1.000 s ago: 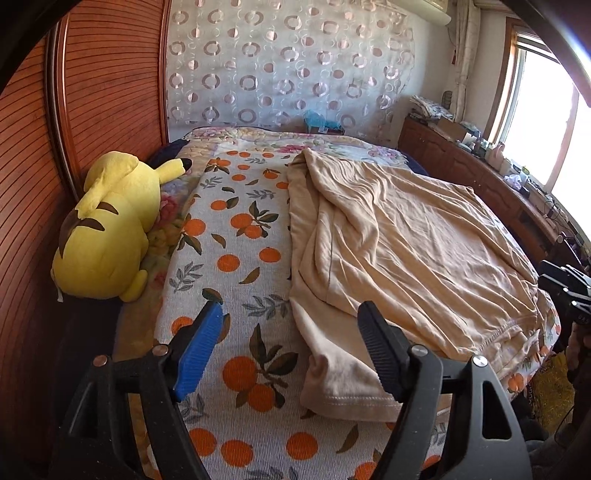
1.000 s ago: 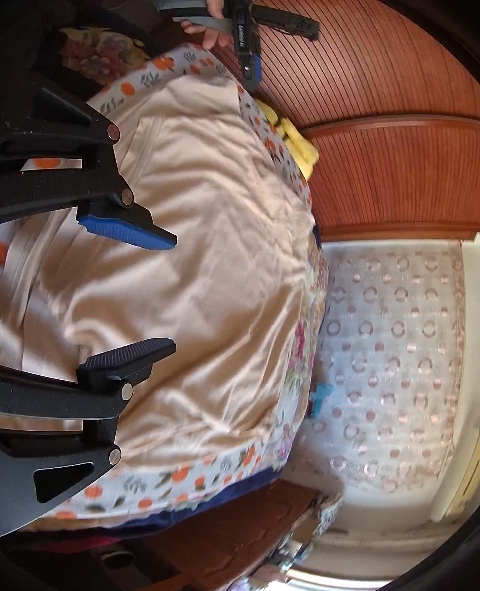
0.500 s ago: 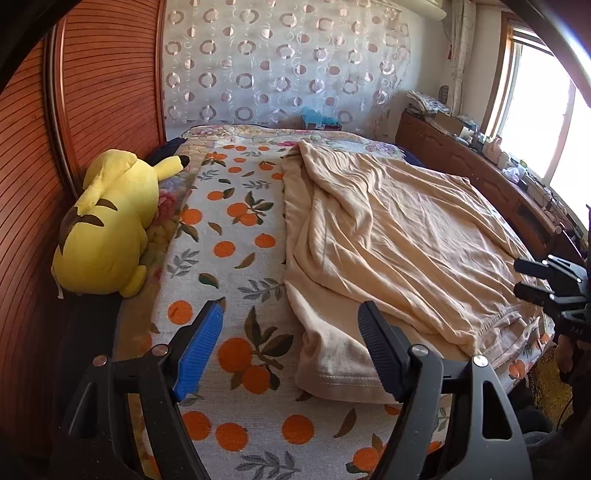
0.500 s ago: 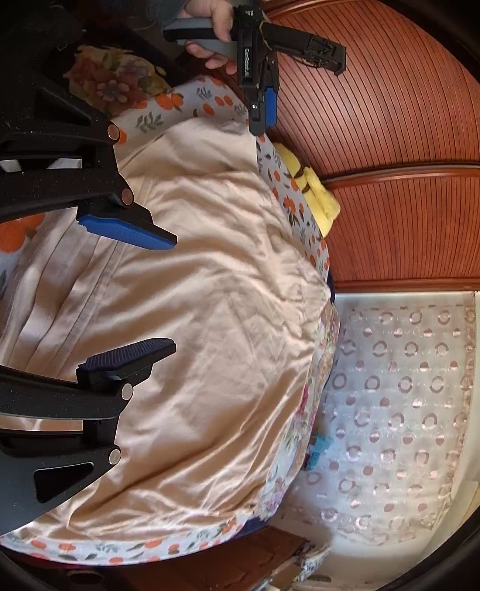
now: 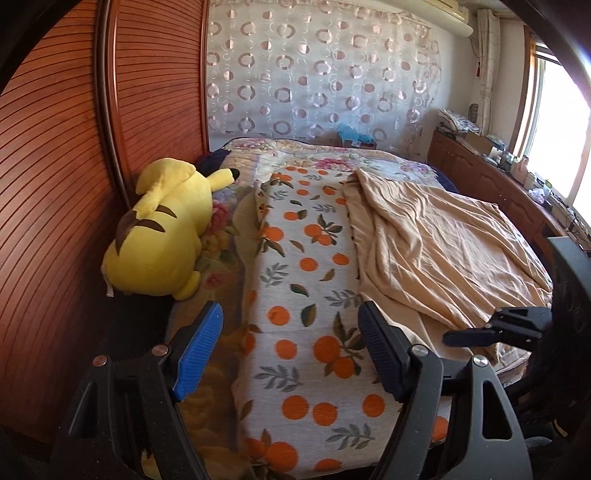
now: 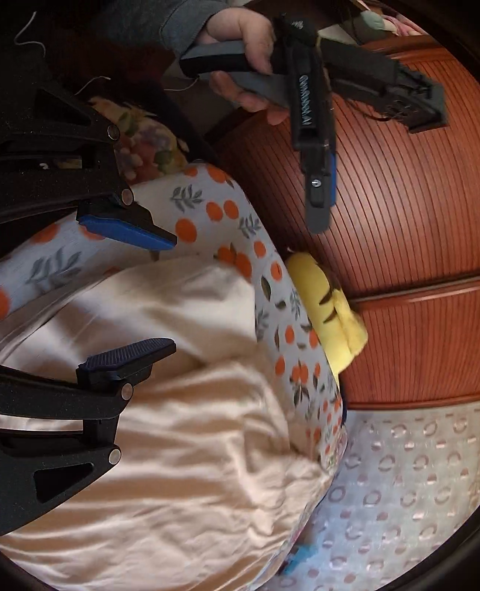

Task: Fold small clothes
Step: 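Grasp the shirt corner with the right gripper and lift it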

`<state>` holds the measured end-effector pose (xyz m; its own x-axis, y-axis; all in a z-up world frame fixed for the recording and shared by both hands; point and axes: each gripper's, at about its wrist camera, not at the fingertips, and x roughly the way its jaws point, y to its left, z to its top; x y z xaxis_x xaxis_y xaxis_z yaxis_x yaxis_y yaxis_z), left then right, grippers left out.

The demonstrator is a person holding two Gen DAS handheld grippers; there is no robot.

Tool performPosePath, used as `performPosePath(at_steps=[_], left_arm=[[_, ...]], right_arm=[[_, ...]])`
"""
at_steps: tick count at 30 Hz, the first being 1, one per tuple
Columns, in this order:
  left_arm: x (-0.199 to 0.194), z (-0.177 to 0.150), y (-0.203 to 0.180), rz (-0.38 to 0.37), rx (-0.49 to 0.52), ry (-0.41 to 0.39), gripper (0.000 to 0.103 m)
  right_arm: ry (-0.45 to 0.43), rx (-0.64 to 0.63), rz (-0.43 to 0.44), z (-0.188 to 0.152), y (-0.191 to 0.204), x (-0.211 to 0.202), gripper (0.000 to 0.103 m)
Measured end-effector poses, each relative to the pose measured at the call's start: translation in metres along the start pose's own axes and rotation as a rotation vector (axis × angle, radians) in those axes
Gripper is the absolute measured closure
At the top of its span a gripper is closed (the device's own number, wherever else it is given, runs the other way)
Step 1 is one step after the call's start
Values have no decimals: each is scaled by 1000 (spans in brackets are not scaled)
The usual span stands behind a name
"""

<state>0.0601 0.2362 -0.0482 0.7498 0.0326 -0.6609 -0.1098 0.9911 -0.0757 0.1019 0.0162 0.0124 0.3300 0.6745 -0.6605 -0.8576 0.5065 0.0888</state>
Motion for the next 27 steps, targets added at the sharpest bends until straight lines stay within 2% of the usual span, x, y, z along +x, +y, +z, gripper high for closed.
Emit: performPosePath(at_steps=[6, 7, 9, 10, 13, 19, 23, 27], left_arm=[[-3, -1, 9, 8, -9, -10, 27], [-3, -1, 10, 8, -8, -10, 27], [-3, -1, 10, 7, -9, -8, 27], [-4, 0, 11, 5, -10, -6, 27], [-2, 0, 10, -5, -13, -3, 27], [11, 6, -12, -47, 0, 7, 27], [26, 16, -41, -94, 23, 16, 27], [41, 32, -73, -150, 41, 24, 27]], right_arm=[[57, -30, -16, 12, 10, 32, 52], [64, -41, -23, 13, 12, 35, 55], [64, -59, -56, 17, 15, 38, 75], [63, -56, -59, 17, 16, 36, 98], [32, -40, -68, 17, 9, 22, 99], [-97, 60, -113, 11, -28, -50, 100], [-166, 123, -190, -7, -56, -101, 100], [-220, 214, -288, -40, -87, -156, 100]])
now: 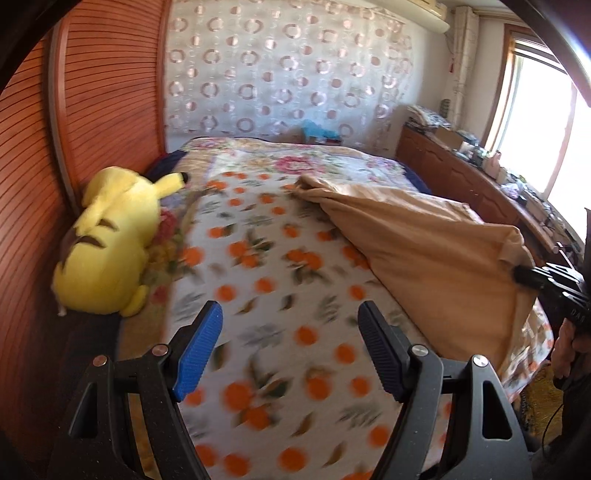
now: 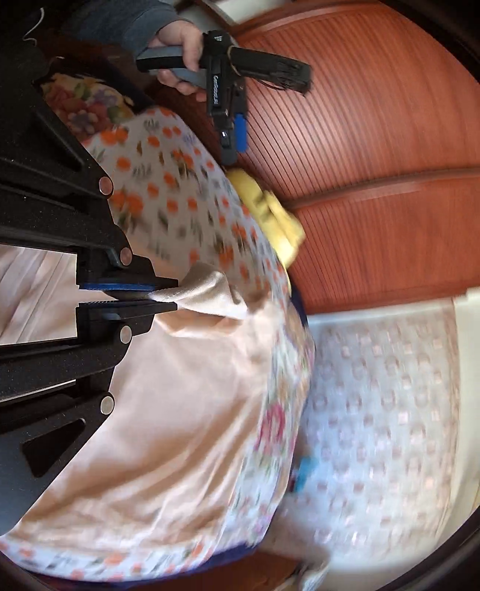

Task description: Fold small clothes

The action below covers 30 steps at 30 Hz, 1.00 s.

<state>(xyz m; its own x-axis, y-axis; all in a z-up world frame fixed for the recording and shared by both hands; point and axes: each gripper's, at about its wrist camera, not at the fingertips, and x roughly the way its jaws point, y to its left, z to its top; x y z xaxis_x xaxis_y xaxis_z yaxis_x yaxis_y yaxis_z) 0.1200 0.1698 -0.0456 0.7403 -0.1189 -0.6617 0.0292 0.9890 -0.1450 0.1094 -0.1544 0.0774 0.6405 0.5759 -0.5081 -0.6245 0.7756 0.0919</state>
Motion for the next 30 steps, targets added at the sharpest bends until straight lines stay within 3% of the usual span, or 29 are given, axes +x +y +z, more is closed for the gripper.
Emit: performPosePath(at_steps=[5, 9, 13, 17, 23, 30], left_arm=[[20, 22, -49, -52, 61, -3, 27], [38, 33, -95, -105, 112, 9, 27], [58, 38, -143, -166, 174, 34, 27], [82, 38, -175, -191, 213, 79, 27], [120, 39, -183, -132, 243, 145, 29], [136, 33, -169, -101, 238, 198, 35]], right_arm=[[-53, 108, -157, -36, -60, -74, 100], [-36, 205, -260, -79, -96, -123, 100], [21, 259, -299, -119, -104, -147, 100], [57, 278, -295, -138, -105, -150, 100], [69, 310, -285, -143, -116, -145, 100], [27, 288, -298, -144, -111, -152, 100]])
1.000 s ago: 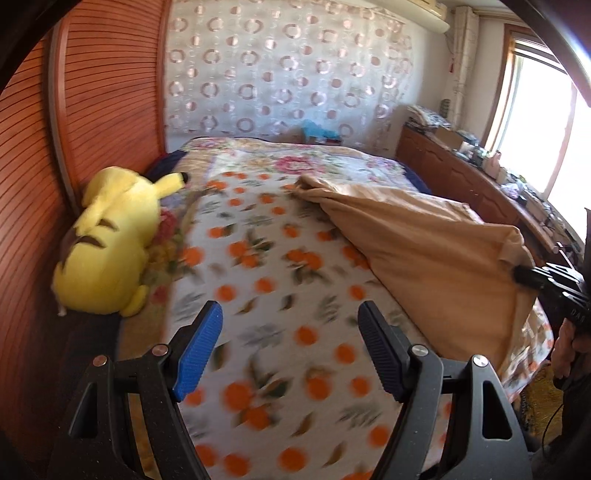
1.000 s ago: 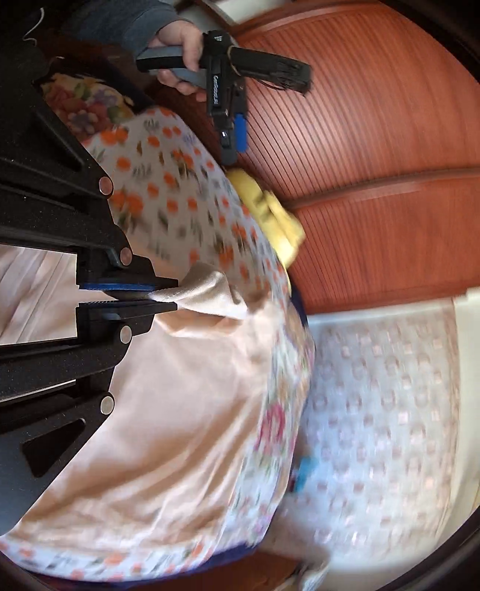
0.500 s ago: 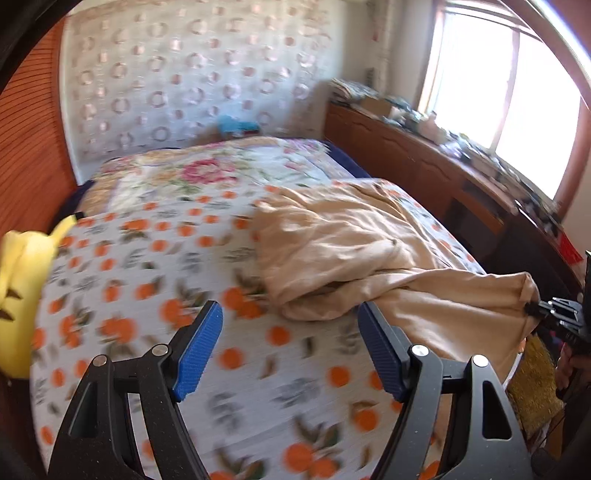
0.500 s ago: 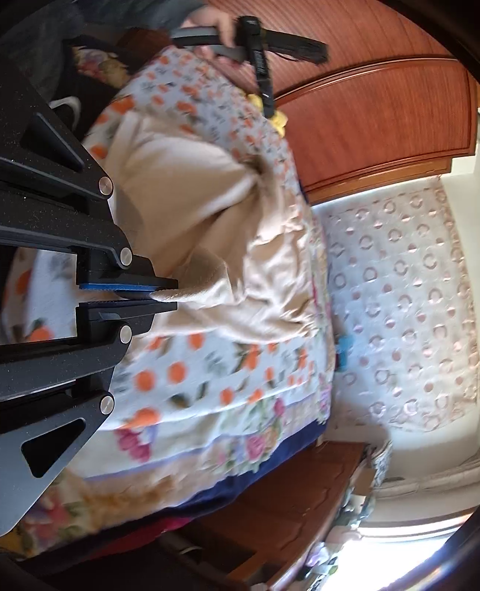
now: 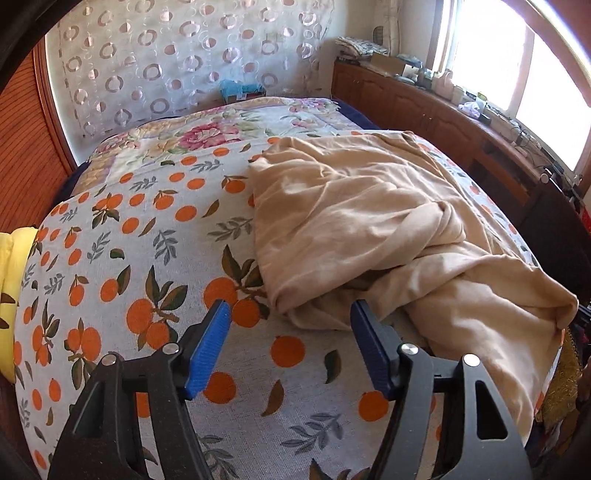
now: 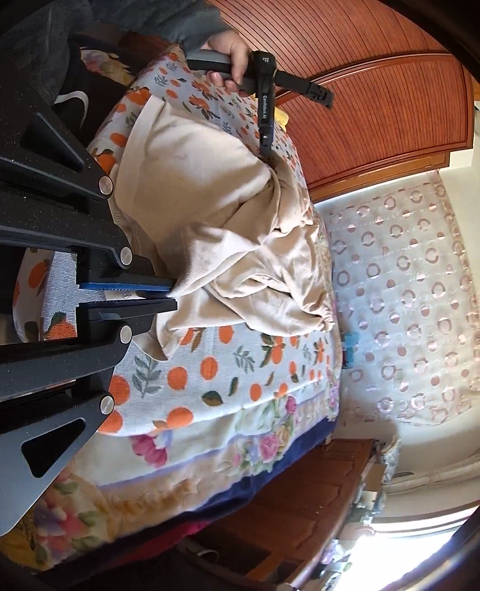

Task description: Fold small clothes

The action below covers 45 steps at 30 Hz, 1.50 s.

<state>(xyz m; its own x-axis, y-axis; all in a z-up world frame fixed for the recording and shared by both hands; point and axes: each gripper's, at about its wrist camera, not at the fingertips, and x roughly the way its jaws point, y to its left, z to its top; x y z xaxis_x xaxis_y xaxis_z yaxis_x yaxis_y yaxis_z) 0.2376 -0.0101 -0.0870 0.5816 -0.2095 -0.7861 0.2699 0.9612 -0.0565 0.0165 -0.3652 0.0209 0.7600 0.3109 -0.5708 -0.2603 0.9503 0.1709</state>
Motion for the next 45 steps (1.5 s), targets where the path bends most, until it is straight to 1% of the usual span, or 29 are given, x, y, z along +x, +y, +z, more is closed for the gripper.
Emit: performPosePath(at_steps=[1, 3, 5, 7, 9, 11, 14, 15, 16, 18, 20, 22, 25, 28, 33, 35, 37, 40, 41, 42, 43, 44, 45], left_arm=[[2, -1, 1, -5, -2, 4, 35], [4, -3, 3, -13, -7, 9, 36], [5, -5, 3, -18, -8, 9, 41], [7, -5, 6, -24, -16, 13, 45], [9, -6, 6, -33, -22, 13, 51], [12, -4, 7, -37, -26, 16, 56], [14, -1, 5, -53, -21, 9, 70], [14, 0, 4, -59, -19, 7, 78], [13, 3, 2, -51, -7, 9, 93], [8, 11, -2, -30, 24, -12, 93], [1, 24, -8, -36, 49, -37, 94], [-7, 37, -13, -36, 63, -63, 94], [-13, 68, -26, -39, 97, -95, 95], [-11, 102, -42, -45, 139, -114, 95], [10, 166, -86, -51, 225, -99, 95], [27, 192, -105, -49, 260, -87, 95], [42, 211, -123, -56, 280, -73, 95], [70, 226, -147, -79, 296, -47, 95], [75, 229, -151, -85, 299, -39, 95], [83, 231, -159, -94, 305, -30, 95], [88, 231, -163, -100, 309, -27, 95], [94, 230, -168, -104, 313, -21, 95], [97, 229, -171, -107, 314, -19, 95]], right_arm=[[-5, -8, -3, -2, 3, -1, 99], [-17, -26, -24, -4, 8, -6, 90], [-24, -34, -17, -3, 11, -10, 67], [-46, -34, -2, -2, 14, -13, 59], [-57, -49, 11, 2, 19, -12, 58], [-46, -70, 12, 4, 23, -3, 58], [-15, -88, 28, 6, 23, 22, 58], [7, -87, 30, 7, 21, 33, 58], [24, -85, 28, 8, 20, 40, 58], [52, -84, 32, 11, 16, 51, 58], [73, -81, 27, 15, 10, 61, 58], [76, -73, 26, 18, 3, 65, 58], [69, -54, 35, 21, -9, 67, 58], [68, -25, 51, 23, -19, 70, 58], [67, 9, 78, 20, -31, 71, 58], [68, 27, 89, 21, -37, 73, 58], [72, 47, 106, 20, -42, 73, 58], [83, 79, 143, 16, -47, 72, 59], [86, 82, 151, 13, -47, 71, 70], [88, 86, 159, 12, -49, 69, 78], [88, 91, 164, 11, -51, 68, 92], [86, 96, 165, 9, -53, 63, 95], [83, 101, 170, 8, -55, 59, 97]])
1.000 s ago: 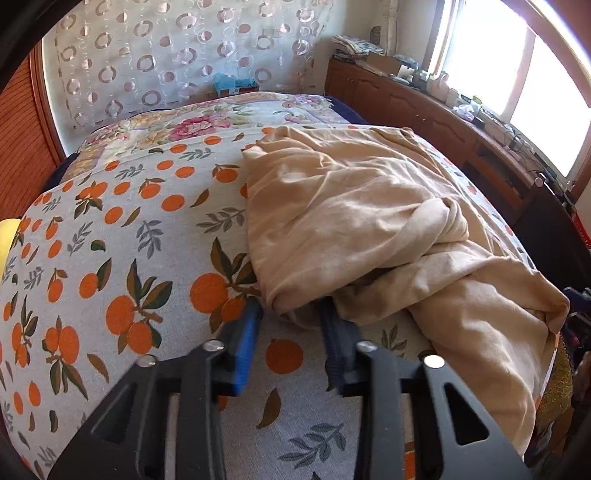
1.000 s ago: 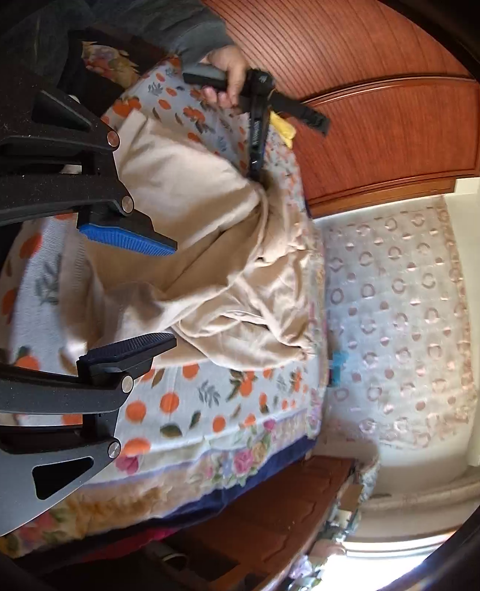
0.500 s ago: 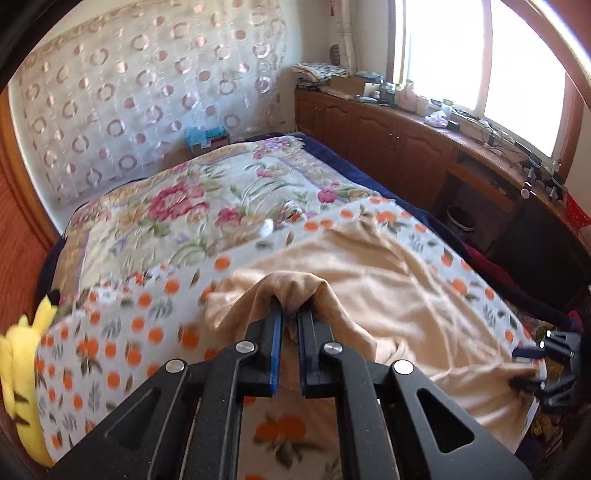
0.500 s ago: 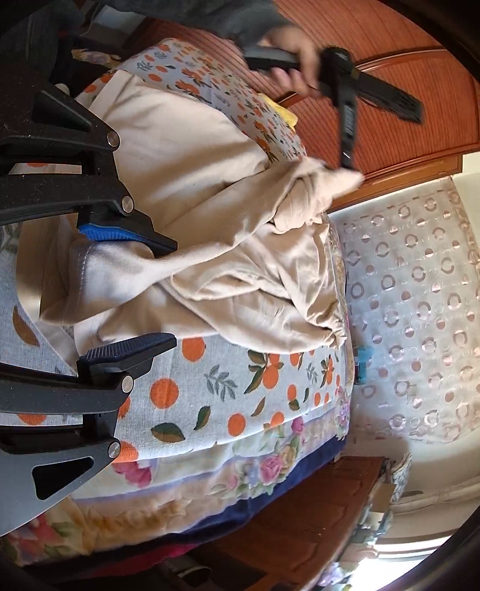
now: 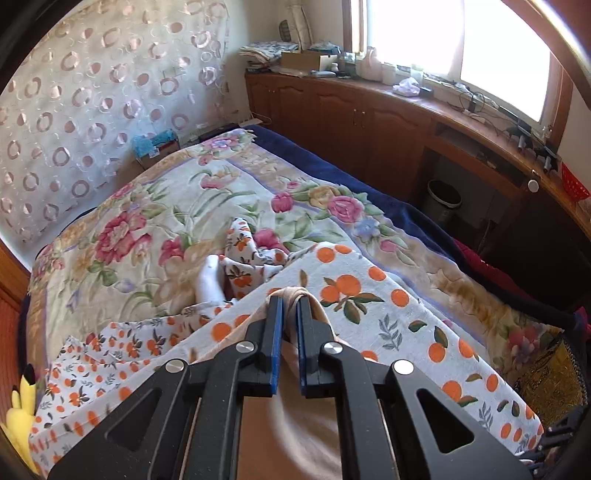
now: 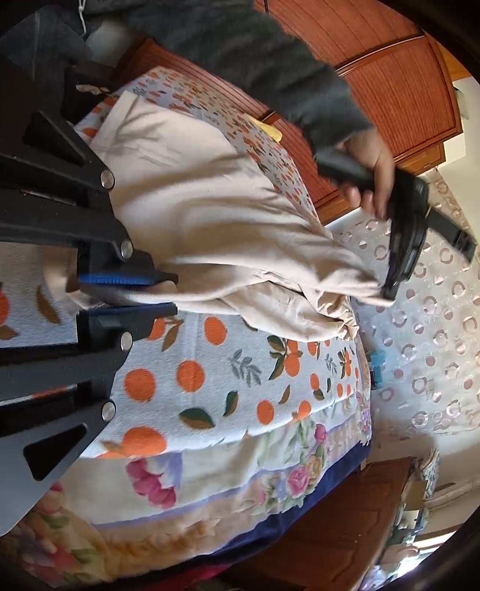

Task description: Fold small clothes

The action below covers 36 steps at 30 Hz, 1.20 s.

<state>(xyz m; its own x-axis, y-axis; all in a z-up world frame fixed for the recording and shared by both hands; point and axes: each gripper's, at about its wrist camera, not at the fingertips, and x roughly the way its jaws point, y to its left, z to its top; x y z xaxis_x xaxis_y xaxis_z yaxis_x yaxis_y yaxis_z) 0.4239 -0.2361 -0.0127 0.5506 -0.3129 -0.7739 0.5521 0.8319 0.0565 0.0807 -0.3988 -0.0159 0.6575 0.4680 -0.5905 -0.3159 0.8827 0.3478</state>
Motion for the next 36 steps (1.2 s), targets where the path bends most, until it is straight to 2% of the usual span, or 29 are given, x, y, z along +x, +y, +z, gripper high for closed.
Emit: performPosePath(at_steps=[7, 9, 11, 12, 13, 15, 16, 17, 21, 24, 28, 29, 36], left_arm=[[-6, 2, 0, -10, -33, -36, 95], [-6, 4, -2, -20, -28, -32, 95], [-10, 5, -7, 10, -9, -30, 94], [-12, 5, -8, 5, -5, -20, 88], [-15, 4, -8, -10, -7, -15, 65], [-32, -4, -8, -47, -14, -33, 42], [-43, -10, -8, -38, -8, -48, 34], [-49, -15, -9, -33, -4, -57, 32], [-90, -56, -7, -26, -9, -85, 31], [-111, -98, 0, -15, -39, -90, 31], [-128, -157, 6, -9, -96, -72, 31], [-131, -169, 7, -9, -108, -70, 31], [-156, -241, -1, -15, -187, -78, 31]], right_arm=[[-66, 40, -42, -12, -5, -35, 99], [-59, 50, -54, -19, -4, -39, 99], [-41, 65, -64, -22, -3, -35, 99], [-23, 63, -65, -23, -2, -31, 99], [-11, 51, -69, -22, 0, -28, 99], [-7, 33, -101, -18, 5, -25, 99], [-7, 28, -106, -17, 7, -24, 99], [-10, 21, -110, -15, 9, -23, 99], [-19, 2, -128, -13, 14, -22, 98], [-12, -26, -156, -15, 12, -17, 94], [-4, -21, -171, -17, 11, -9, 67], [-5, -20, -172, -16, 11, -8, 64], [-21, -41, -181, -13, 13, -1, 58]])
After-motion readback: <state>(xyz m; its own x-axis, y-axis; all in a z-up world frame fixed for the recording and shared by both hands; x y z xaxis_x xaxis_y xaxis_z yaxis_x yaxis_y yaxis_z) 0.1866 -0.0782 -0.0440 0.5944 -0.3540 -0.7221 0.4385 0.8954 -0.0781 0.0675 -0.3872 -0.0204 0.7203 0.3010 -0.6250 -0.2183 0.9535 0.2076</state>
